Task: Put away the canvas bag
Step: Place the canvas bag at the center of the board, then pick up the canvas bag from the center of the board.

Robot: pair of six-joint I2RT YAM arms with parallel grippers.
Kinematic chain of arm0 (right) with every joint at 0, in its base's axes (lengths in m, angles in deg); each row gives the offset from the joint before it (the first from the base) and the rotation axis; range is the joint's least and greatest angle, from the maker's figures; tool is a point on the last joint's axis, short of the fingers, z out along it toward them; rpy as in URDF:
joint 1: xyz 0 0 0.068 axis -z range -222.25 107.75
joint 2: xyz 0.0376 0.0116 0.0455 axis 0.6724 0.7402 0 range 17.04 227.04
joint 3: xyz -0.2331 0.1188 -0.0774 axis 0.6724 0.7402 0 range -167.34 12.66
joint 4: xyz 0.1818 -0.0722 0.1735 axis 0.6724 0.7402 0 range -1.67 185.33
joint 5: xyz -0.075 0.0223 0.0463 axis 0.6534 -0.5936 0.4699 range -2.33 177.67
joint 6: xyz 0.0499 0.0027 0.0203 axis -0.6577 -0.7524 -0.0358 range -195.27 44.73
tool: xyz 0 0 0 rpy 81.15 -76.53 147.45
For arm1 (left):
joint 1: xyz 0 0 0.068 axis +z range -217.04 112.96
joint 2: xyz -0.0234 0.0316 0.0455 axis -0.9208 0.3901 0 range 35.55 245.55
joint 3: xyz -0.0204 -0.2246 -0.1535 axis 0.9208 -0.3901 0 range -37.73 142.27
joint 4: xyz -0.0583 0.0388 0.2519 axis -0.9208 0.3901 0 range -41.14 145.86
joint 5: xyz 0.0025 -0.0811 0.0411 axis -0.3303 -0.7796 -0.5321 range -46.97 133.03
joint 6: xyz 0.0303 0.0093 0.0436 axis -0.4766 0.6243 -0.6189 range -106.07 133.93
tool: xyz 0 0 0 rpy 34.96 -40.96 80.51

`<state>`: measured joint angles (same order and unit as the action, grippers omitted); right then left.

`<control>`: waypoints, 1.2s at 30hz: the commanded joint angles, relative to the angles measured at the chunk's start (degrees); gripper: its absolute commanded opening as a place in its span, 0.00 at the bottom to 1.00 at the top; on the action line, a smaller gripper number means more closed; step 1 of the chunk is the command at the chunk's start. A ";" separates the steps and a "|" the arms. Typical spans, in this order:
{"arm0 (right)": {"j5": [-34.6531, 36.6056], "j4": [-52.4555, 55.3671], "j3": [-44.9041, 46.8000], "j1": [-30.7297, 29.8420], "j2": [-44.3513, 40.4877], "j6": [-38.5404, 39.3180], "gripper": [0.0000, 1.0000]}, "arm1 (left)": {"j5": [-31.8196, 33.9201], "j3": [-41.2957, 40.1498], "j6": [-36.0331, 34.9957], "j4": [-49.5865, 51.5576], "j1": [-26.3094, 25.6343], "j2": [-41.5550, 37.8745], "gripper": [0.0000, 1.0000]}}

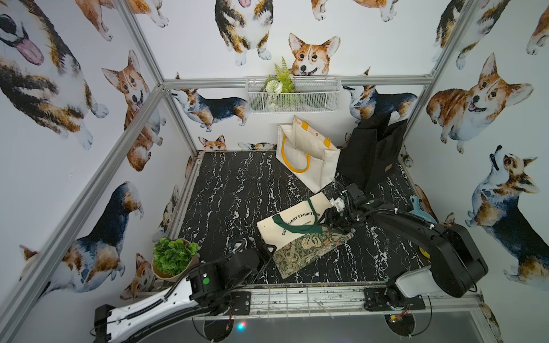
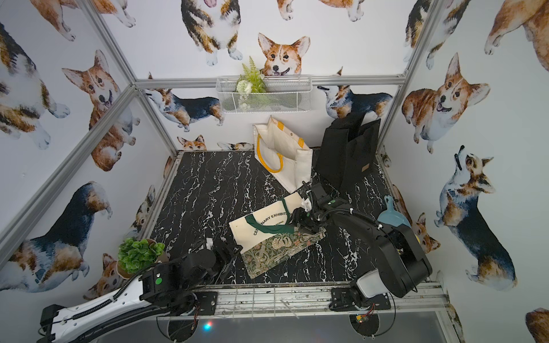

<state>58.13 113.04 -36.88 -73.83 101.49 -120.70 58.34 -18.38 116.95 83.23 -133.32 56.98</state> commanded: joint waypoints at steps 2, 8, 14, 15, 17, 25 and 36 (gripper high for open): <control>0.56 -0.63 0.71 -0.07 3.19 -0.52 0.64 | 1.94 -3.05 -0.90 -1.52 0.10 -1.46 0.83; -0.26 2.28 2.58 4.26 -0.31 0.27 0.64 | -0.43 -0.45 -7.36 -13.78 0.10 11.65 0.78; 4.57 12.99 -0.64 10.54 -8.38 7.37 0.64 | -2.90 8.37 -18.21 -17.31 0.10 26.15 0.73; 6.08 14.83 -1.33 11.48 -9.34 8.71 0.64 | -2.93 9.88 -19.88 -16.63 0.10 27.73 0.73; 9.48 18.34 -2.03 14.15 -10.82 11.68 0.67 | -3.34 12.76 -23.41 -15.56 0.10 31.09 0.73; 13.10 21.85 1.96 22.69 -8.13 16.09 0.73 | -7.21 24.66 -36.26 -8.88 0.01 44.43 0.77; 1.15 16.20 5.45 22.67 0.07 17.54 0.73 | -13.29 12.16 -29.63 -22.59 -0.05 45.57 0.78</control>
<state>63.99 131.35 -32.75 -51.16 101.33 -103.98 47.48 -5.31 85.83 65.44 -133.36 101.90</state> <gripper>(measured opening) 0.727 0.783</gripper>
